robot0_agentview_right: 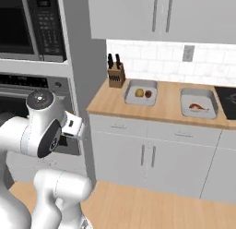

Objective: Place one potato and one chicken drumstick in each tupperware on the nearby counter, to pack two identical lunches.

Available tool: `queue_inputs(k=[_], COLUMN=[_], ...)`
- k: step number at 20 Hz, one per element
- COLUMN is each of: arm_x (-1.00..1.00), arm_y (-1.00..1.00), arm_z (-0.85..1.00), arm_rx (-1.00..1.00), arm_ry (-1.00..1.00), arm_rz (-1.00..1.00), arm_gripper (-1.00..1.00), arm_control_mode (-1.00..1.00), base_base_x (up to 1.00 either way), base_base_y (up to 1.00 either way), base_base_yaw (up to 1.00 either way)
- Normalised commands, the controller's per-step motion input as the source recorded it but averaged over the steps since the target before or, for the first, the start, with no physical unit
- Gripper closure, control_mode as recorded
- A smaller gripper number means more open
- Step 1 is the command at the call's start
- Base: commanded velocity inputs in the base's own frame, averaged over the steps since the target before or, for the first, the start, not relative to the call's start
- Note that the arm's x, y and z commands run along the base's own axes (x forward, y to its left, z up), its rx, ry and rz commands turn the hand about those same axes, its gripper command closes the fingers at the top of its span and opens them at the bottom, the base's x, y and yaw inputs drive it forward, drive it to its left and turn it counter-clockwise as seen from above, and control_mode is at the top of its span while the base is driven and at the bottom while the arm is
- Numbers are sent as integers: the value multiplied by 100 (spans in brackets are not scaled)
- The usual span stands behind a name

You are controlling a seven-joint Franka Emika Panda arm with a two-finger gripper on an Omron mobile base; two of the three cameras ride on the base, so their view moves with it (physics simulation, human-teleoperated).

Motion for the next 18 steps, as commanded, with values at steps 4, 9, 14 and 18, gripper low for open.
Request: queue_inputs(k=[4,9,14,18], arm_x=[0,0,0,0], arm_y=[0,0,0,0], arm_z=[0,0,0,0], arm_rx=[0,0,0,0], arm_ry=[0,0,0,0], arm_rz=[0,0,0,0], arm_gripper=[-100,-100,-100,-100], arm_control_mode=[100,100,100,100], base_base_x=[-70,-27,0,6], base_base_y=[100,100,100,100], base_base_yaw=[0,0,1,42])
